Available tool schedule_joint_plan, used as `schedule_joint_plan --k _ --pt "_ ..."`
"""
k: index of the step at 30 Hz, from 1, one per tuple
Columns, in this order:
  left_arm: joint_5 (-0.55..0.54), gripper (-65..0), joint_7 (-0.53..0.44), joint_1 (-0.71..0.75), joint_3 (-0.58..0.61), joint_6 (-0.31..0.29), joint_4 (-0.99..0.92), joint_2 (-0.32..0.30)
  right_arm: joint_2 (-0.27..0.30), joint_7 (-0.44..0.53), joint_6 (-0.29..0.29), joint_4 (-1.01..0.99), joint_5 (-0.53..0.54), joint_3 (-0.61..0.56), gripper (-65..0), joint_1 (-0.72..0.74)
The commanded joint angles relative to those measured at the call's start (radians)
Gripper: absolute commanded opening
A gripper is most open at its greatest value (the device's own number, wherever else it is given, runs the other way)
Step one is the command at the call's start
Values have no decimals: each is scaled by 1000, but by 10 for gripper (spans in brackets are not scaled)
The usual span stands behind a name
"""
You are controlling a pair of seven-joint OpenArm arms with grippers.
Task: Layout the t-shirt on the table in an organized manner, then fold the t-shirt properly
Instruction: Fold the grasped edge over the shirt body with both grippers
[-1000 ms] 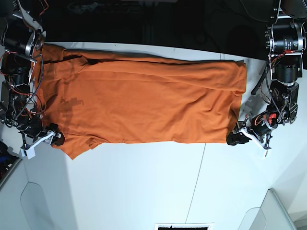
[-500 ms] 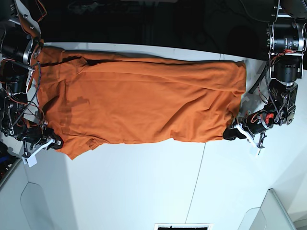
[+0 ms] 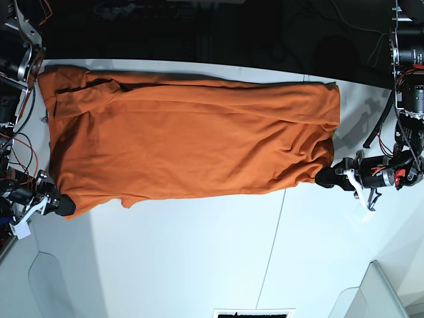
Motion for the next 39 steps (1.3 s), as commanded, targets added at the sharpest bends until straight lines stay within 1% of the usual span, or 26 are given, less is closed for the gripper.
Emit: schedule_joint_plan --k 1,6,12,16,19,21,23,25,27,30,31,33,34,35,36,37,38,39 --pt "-34 -650 -3 -11 -7 -9 32 -29 18 1 11 50 30 10 -650 0" --pt "-48 -650 -3 65 -8 -9 149 -80 21 -23 11 224 38 24 -650 -124" --pt "-48 -650 -4 149 -11 -9 312 -155 33 -26 11 362 56 46 -650 -277" --pt "-48 -650 -3 163 -11 -9 327 -192 35 -26 11 440 62 99 -650 -367" --pt "-50 -650 24 166 -11 -9 327 -205 41 -26 11 472 82 145 -650 -424" --pt "-88 -650 82 169 -10 -9 327 -205 49 -27 20 489 98 169 -650 -460" --pt "-170 -650 161 177 -10 -9 327 -205 52 -30 22 511 105 196 -650 -494" --pt "-240 -650 216 193 -10 -9 327 -204 52 -31 22 532 105 219 -650 -523" --pt "-288 -650 237 214 -10 -9 327 -204 52 -30 21 538 104 232 -650 -543" --pt "-292 -650 235 249 -10 -9 327 -204 49 -30 21 538 89 232 -650 -564" --pt "-294 -630 235 261 -10 -9 327 -202 49 -30 21 538 89 232 -650 -570" --pt "-294 -517 225 279 -10 -9 327 -199 49 -30 20 538 85 232 -650 -579" --pt "-294 -462 222 286 -10 -9 327 -198 49 -30 19 538 80 232 -636 -582" --pt "-292 -414 220 292 -10 -9 327 -196 49 -30 18 538 73 232 -560 -586" --pt "-286 -381 220 295 -10 -9 327 -195 49 -30 18 538 66 232 -487 -586" --pt "-276 -366 220 296 -10 -9 327 -191 49 -30 18 538 62 232 -431 -586" --pt "-266 -364 220 296 -11 -9 327 -188 49 -30 18 538 63 232 -398 -586" --pt "-264 -364 220 295 -11 -9 327 -187 49 -29 18 539 63 235 -387 -585"
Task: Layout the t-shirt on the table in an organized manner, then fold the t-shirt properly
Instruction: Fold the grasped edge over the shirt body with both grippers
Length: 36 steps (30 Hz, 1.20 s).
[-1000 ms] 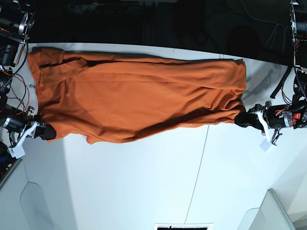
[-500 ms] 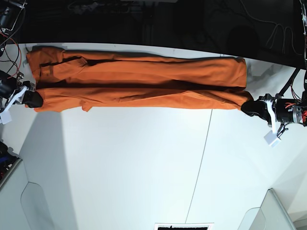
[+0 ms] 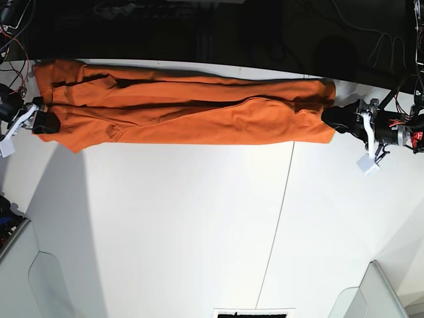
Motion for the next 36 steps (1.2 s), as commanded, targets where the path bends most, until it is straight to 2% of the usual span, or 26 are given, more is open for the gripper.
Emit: schedule_joint_plan --k 1,5,9,12,16,21,23,27,36 --pt "-23 -364 -10 -18 -12 -5 13 -21 22 16 11 20 20 19 -387 11" --pt "-23 -364 -9 -14 -81 -5 13 -20 21 16 11 71 42 91 -387 11" --pt "-52 -364 -9 12 -230 -5 13 -8 22 15 11 171 48 174 -387 11" --pt "-52 -358 -6 62 -338 -5 13 17 21 14 11 208 56 180 -387 11" --pt "-52 -288 -7 155 -407 -5 13 76 9 15 11 209 58 153 -387 11" --pt "-43 -288 -60 219 -538 -5 13 203 -40 16 11 209 57 71 -389 11" --pt "-26 -288 -70 221 -595 -5 13 247 -64 16 11 209 38 23 -441 11" --pt "77 -288 -121 226 -606 -5 12 303 -103 26 10 184 -69 -72 -650 10" --pt "132 -288 -142 253 -604 -5 12 373 -109 69 -1 163 -185 -100 -650 -19"
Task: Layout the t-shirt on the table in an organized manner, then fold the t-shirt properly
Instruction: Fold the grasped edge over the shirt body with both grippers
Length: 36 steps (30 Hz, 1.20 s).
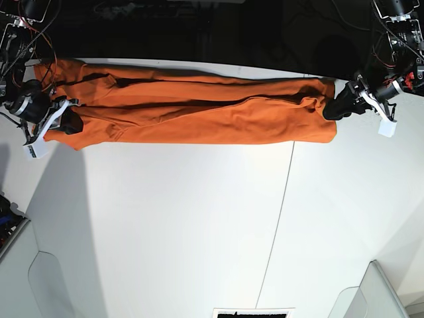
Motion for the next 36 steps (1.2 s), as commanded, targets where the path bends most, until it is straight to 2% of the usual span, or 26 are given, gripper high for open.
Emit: schedule_joint_plan --k 1,5,12,17,18,19,20,22,23,31,36 --pt "-6 -288 -2 -3 -4 -5 13 -13 15 23 0 16 16 7 -650 1" --pt "51 -288 -42 -3 19 -5 13 -10 14 43 -1 12 -10 6 -650 -24" --pt "214 -288 -146 -3 135 -5 13 -5 14 56 -8 9 -21 6 -650 -29" --pt "211 -289 -161 -3 158 -5 13 -5 14 62 -8 9 -20 6 -650 -29" --pt "209 -300 -161 -4 158 -5 13 -5 14 65 -8 9 -20 6 -650 -29" --pt "208 -343 -161 -4 158 -5 13 -5 14 70 -8 9 -20 6 -650 -29" --pt "208 -421 -162 -4 158 -5 13 -5 14 74 -8 9 -20 6 -650 -29" --pt "209 -619 -180 -3 158 -5 13 -5 14 76 -9 9 -20 6 -650 -29" --pt "209 -650 -187 -4 158 -5 13 -5 14 76 -12 9 -20 6 -650 -28" --pt "327 -650 -261 -58 158 -5 13 -5 14 76 -15 9 11 7 -650 -26" --pt "389 -650 -266 -93 158 -5 12 -5 14 76 -15 9 16 7 -650 -26"
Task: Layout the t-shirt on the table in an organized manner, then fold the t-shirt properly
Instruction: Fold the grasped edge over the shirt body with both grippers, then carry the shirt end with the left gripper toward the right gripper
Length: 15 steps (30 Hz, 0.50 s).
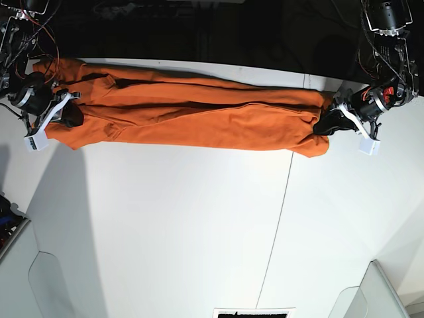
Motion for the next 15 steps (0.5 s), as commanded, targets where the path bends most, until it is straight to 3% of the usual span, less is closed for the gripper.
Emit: schedule_joint_plan --k 1,10,15 --pt "42 -650 6 -14 -4 14 5 -14 16 21 -5 13 27 7 -650 11" --pt "93 -650 -11 -116 -6 14 5 -80 16 24 -5 13 38 7 -650 11" --pt "56 -650 52 -159 -6 14 45 -140 16 27 -5 13 64 7 -650 11"
